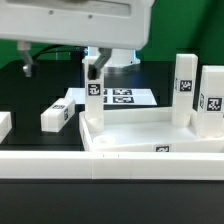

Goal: Assemble desk

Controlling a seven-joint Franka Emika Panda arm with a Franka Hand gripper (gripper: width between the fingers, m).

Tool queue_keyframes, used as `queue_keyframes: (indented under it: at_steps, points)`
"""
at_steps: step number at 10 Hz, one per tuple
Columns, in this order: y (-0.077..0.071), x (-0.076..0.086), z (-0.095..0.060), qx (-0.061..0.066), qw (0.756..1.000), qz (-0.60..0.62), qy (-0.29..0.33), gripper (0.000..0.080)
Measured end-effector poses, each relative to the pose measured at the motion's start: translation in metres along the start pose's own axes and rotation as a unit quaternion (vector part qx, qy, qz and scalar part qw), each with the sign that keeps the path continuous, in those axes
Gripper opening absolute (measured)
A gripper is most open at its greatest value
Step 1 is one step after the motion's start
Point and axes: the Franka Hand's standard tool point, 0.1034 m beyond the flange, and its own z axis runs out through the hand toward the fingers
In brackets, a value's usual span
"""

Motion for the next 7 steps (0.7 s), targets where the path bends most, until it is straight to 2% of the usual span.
queue_keyframes:
  at_steps: [3, 4, 5, 6, 7]
  points:
    - [-0.003, 0.001, 0.001, 0.002, 0.998, 0.068, 0.000, 0.0649]
    - [0.002, -0.005, 0.001, 0.034, 0.990, 0.134, -0.010, 0.0649]
    - [0.021, -0.009, 0.000, 0.061, 0.979, 0.195, -0.007, 0.0649]
    - [0.040, -0.022, 0.011, 0.070, 0.972, 0.224, -0.003, 0.0649]
    - [0.050, -0.037, 0.024, 0.078, 0.970, 0.231, -0.007, 0.0649]
